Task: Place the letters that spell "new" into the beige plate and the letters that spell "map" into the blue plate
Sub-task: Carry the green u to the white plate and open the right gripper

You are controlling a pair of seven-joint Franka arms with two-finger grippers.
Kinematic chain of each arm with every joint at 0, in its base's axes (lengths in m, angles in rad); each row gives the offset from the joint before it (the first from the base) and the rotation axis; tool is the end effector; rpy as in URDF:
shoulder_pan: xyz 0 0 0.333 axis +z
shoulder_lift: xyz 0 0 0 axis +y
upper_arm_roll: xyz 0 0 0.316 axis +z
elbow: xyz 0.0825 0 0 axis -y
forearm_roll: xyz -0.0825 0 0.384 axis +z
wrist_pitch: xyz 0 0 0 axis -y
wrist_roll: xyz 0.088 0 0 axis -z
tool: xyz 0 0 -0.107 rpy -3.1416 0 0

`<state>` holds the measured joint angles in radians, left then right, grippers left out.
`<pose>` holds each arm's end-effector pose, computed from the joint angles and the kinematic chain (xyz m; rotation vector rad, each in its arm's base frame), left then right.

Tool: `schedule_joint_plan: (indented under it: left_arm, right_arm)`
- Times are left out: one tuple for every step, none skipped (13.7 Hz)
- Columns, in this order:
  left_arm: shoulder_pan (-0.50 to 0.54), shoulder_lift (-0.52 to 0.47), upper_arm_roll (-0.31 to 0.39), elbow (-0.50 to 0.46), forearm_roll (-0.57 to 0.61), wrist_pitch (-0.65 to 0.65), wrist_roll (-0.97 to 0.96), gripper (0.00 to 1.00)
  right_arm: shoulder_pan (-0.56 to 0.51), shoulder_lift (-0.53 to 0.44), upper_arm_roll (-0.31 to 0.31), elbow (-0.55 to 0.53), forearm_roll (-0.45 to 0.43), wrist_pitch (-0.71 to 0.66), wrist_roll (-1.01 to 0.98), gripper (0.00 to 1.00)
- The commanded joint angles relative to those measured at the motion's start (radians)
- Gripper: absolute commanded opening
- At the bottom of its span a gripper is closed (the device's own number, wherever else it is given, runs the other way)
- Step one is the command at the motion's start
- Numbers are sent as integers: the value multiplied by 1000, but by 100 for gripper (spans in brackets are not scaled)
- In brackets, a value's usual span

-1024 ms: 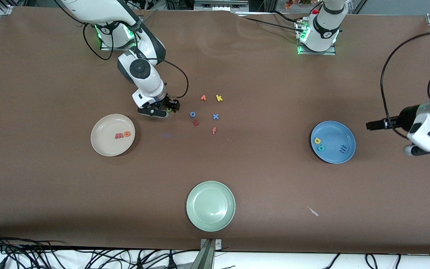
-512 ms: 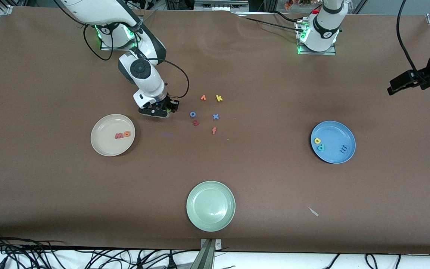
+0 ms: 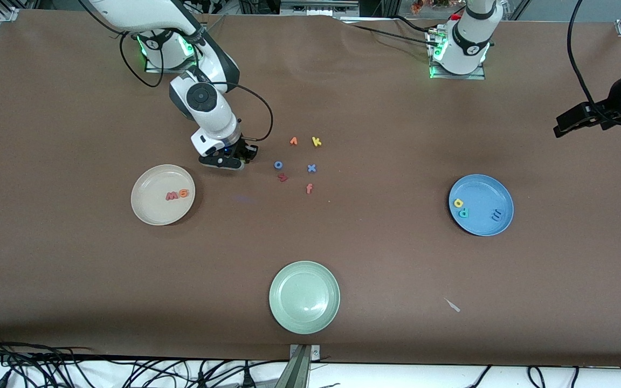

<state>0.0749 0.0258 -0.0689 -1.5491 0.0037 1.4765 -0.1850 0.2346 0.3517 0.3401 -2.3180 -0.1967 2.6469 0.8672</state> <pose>0.5520 0.0042 0.6126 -3.1129 -0.2984 0.1530 0.4326 0.2929 0.1987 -3.1137 0.2162 0.0153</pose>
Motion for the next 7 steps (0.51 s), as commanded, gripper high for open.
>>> schedule_joint_plan:
  left_arm:
    - [6, 3, 6, 1, -14, 11, 25, 100]
    - [6, 8, 6, 3, -16, 11, 25, 100]
    - [6, 8, 8, 4, -16, 11, 25, 100]
    - [8, 8, 8, 9, -16, 11, 25, 100]
    - [14, 8, 8, 10, -11, 11, 25, 100]
    - [22, 8, 8, 11, -13, 13, 25, 100]
    - [26, 8, 8, 12, -13, 13, 27, 100]
  right_arm:
    - [-12, -86, -48, 92, 8, -259, -159, 17]
    - [-12, -97, -91, 133, 20, -337, -247, 17]
    - [-12, -102, -134, 170, 49, -404, -349, 17]
    - [-12, -106, -182, 202, 77, -450, -467, 17]
    - [-11, -108, -234, 215, 95, -464, -578, 17]
    - [-11, -109, -283, 215, 97, -461, -673, 17]
    - [-12, -106, -323, 212, 97, -452, -753, 18]
